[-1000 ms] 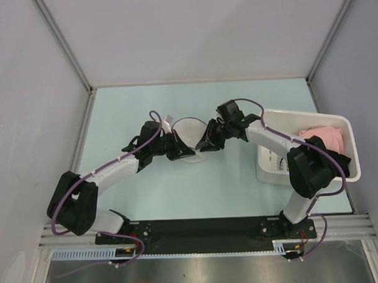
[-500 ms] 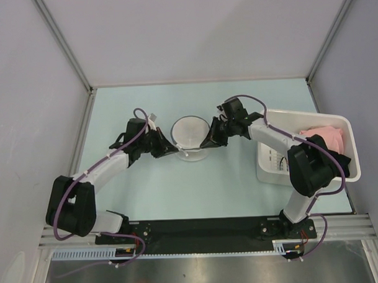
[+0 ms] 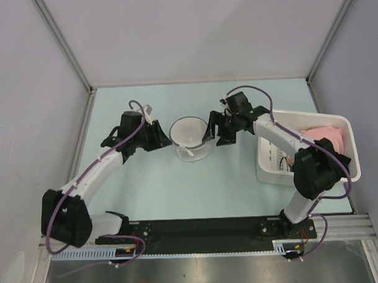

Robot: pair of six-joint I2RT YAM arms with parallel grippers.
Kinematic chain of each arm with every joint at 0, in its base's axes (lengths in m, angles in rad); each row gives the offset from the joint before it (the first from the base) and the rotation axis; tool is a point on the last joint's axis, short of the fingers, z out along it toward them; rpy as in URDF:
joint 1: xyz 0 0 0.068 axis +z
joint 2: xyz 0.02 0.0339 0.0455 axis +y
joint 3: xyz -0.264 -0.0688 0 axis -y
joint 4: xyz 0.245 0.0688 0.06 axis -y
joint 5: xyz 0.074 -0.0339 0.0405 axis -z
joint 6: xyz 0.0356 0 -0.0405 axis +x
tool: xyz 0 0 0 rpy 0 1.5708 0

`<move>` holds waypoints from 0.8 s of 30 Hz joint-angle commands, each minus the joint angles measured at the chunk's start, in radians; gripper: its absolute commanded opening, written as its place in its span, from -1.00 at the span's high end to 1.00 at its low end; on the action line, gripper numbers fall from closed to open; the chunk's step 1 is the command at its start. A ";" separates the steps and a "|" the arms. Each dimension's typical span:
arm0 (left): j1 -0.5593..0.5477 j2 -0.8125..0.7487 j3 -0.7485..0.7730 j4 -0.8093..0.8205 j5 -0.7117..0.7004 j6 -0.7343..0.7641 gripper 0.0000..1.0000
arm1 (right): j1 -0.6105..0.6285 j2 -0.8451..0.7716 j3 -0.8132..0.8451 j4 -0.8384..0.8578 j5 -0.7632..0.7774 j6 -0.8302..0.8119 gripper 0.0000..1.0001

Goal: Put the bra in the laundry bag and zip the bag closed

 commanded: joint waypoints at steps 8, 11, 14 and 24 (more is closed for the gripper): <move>-0.509 -0.383 -0.183 0.195 -0.231 -0.090 -0.56 | 0.287 -0.558 -0.360 0.206 0.273 -0.053 -0.99; -0.577 -0.541 -0.311 0.262 -0.292 -0.099 -0.70 | 0.371 -0.737 -0.510 0.347 0.341 0.042 -0.99; -0.612 -0.766 -0.481 0.356 -0.346 -0.140 -0.98 | 0.481 -0.929 -0.684 0.431 0.480 0.135 -1.00; -0.618 -1.371 -0.888 0.474 -0.336 -0.349 -0.99 | 0.631 -1.363 -1.089 0.471 0.748 0.430 -0.99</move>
